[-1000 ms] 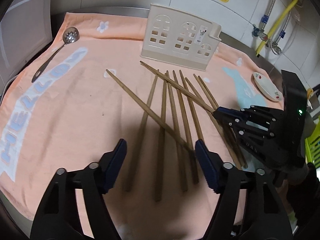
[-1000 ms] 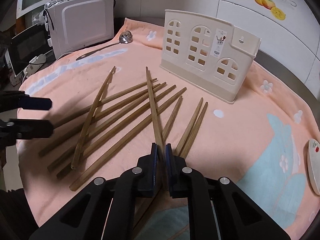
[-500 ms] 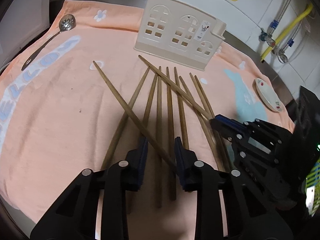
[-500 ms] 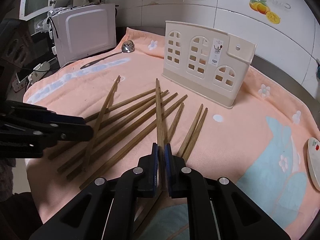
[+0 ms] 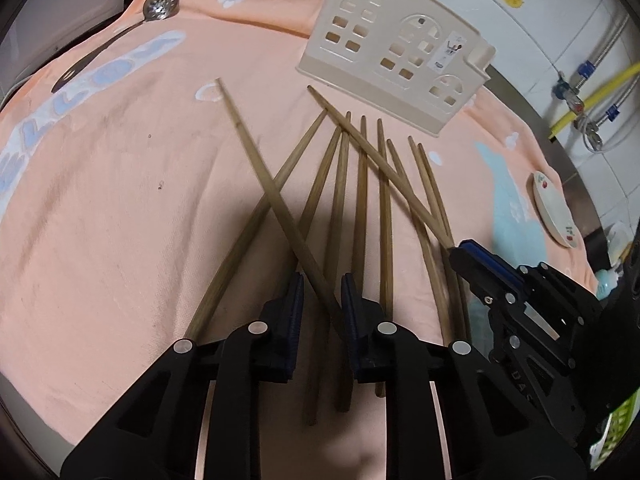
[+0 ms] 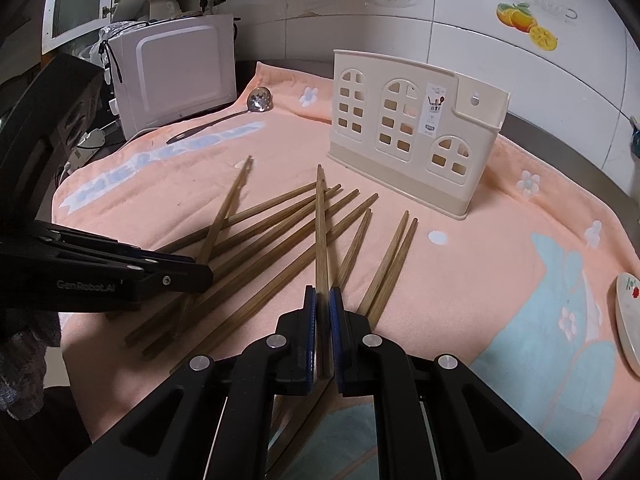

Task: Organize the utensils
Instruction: 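Close the left gripper on another chopstick while the right gripper holds its chopstick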

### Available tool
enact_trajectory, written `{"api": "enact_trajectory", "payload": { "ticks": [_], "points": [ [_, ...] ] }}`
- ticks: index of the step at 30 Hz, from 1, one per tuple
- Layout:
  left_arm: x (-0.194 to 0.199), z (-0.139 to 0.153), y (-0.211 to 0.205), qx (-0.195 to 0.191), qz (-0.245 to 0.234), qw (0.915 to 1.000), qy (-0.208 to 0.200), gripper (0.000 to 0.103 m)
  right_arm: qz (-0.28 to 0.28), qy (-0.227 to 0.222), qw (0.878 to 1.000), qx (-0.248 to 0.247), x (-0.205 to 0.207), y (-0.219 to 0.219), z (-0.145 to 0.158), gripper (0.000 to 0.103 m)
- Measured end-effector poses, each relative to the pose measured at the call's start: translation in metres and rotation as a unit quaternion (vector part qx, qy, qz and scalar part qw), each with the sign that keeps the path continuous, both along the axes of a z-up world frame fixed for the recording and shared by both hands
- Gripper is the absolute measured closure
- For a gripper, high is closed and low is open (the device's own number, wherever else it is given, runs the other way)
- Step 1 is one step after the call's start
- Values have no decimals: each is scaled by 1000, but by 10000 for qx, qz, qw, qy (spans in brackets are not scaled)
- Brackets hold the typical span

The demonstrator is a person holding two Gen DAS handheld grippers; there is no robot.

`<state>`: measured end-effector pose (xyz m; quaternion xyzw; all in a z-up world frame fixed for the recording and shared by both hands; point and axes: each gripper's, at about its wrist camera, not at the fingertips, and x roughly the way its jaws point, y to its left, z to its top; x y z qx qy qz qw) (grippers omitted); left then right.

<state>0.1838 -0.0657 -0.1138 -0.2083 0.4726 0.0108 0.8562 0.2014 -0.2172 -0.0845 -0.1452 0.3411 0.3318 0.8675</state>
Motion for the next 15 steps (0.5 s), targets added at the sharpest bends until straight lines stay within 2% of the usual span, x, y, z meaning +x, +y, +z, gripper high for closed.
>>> {"api": "enact_trajectory", "payload": {
  "ticks": [8,15],
  "points": [
    [0,0,3,-13,23,10000,-32,96,-22,-11,10000,-2,-2,-1,1,96],
    [-3,3,7,143,-95,9998,-116,97,-125,-20,9999,105,-8,-4,5,96]
  ]
}}
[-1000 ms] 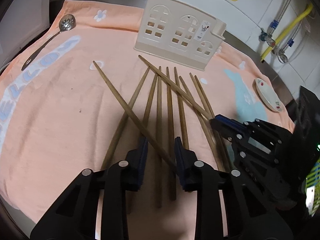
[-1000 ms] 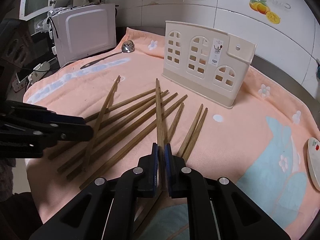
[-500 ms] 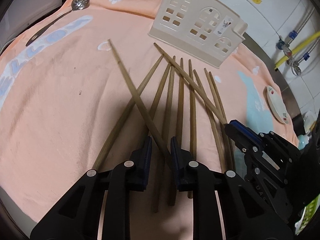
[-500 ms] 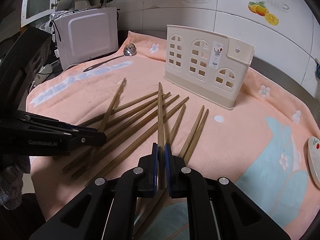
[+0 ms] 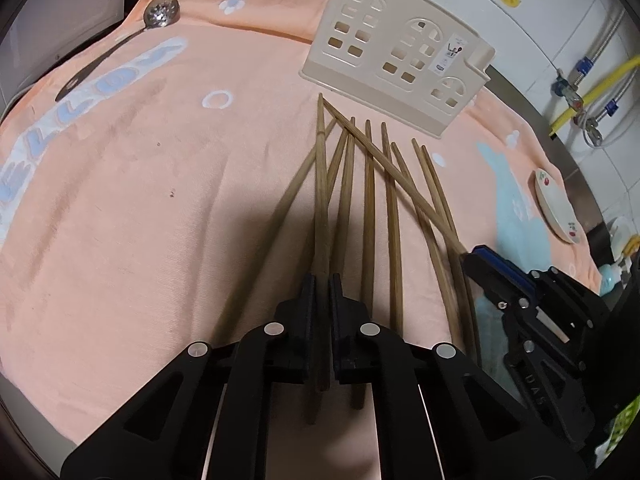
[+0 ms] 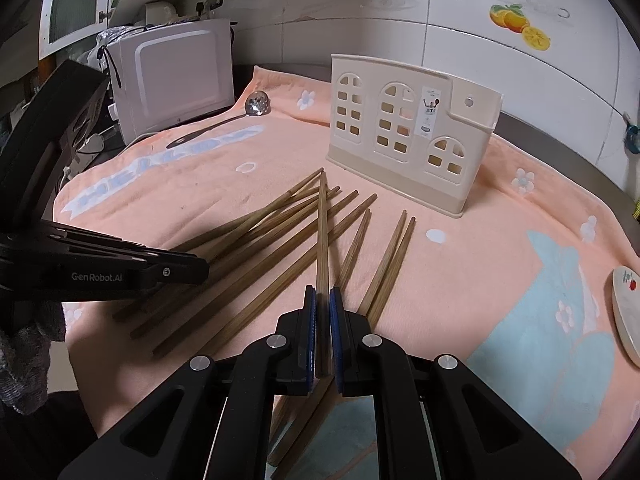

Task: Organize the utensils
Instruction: 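Close the left gripper on another chopstick while the right gripper holds its chopstick, then lift both chopsticks upright and lower them into the white utensil holder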

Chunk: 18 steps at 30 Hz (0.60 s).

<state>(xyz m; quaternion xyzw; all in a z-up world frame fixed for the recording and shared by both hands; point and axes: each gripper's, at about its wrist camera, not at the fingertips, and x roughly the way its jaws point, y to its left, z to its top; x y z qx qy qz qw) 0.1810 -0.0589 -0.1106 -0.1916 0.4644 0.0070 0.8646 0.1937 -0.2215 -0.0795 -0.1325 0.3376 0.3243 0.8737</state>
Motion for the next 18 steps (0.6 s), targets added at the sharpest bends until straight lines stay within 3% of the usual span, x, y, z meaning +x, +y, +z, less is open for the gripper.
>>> {"api": "enact_trajectory", "payload": {
  "ticks": [8,18],
  "points": [
    [-11,17,4,349,-171,9987,-323,97,-223,-69,9993,298,-8,-7,17,96],
    [-25,52,16,723,-398,9918,-970,97,-571,-273,9939,900,-16,-16,62,96]
  ]
}}
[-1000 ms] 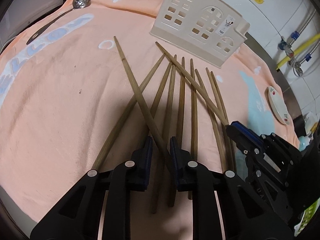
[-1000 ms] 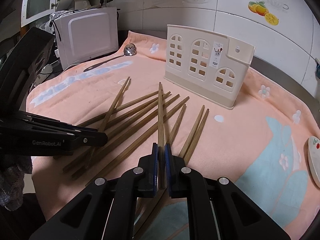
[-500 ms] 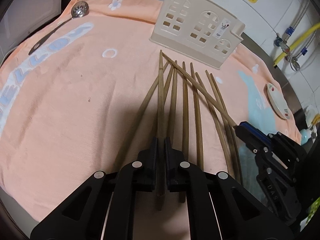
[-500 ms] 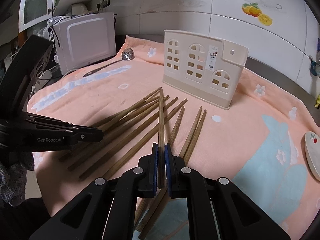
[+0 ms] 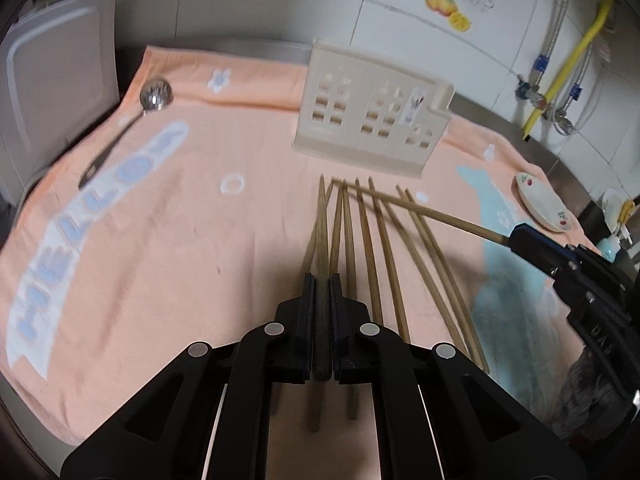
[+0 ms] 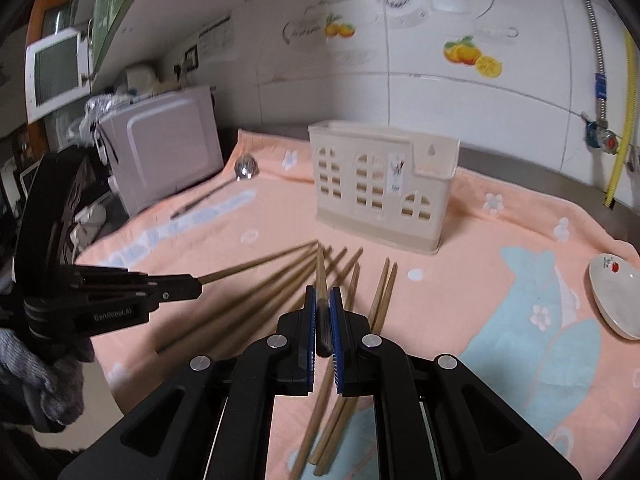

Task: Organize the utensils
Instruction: 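Lift both chopsticks upright and lower them into the white utensil holder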

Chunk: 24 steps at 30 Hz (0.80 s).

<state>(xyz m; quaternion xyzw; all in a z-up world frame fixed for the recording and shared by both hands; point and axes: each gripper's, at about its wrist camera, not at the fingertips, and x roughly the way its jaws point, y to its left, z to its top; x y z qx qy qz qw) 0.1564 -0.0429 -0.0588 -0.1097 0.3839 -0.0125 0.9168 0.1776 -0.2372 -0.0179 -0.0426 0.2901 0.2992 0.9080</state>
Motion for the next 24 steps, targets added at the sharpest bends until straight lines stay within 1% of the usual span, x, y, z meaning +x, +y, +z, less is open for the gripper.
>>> {"api": "enact_trajectory", "payload": {
  "ticks": [6,11,15,19,24],
  "points": [
    [-1,23,7,201,-194,9989,-378,97,-169,-50,9995,246,5,2,32,96],
    [5,40,14,260,-338,9976,-545,97,-257,-83,9994,196,16,10,54,96],
    [15,57,19,314,-489,9961,-669,97,-322,13,9992,239,29,11,71,96],
    [27,71,20,320,-683,9945,-726,97,-409,15,9990,188,45,9,97,96],
    [40,91,18,441,-883,9912,-877,97,-561,-74,9983,123,63,3,131,96]
  ]
}}
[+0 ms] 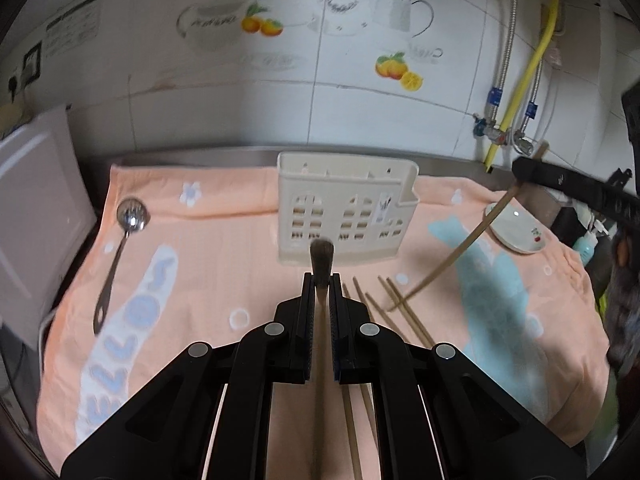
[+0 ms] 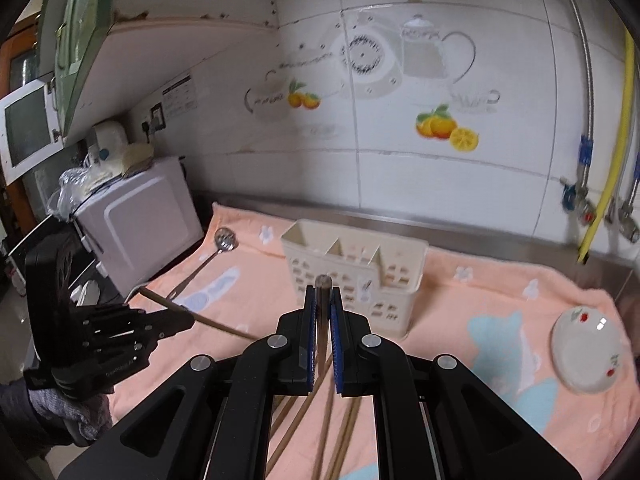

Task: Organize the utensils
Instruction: 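Lift both chopsticks upright and lower them into the white utensil holder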

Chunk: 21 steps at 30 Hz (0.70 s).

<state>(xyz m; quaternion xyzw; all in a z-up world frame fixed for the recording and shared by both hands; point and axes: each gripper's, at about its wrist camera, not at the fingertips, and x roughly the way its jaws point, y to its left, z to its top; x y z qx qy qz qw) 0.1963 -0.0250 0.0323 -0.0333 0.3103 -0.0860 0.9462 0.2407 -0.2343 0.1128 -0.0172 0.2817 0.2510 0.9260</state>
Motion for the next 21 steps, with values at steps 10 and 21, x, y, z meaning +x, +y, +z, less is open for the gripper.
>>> {"api": "enact_trajectory", "payload": {
  "ticks": [10,21],
  "points": [
    [21,54,-5,76,-228,9984,-509,97,-466,-611,9970,-90,33,-11,69,96],
    [67,134,-13,124,-58,9902,-1389,97,-836,-712,9939,-42,80,-11,79,97]
  ]
}}
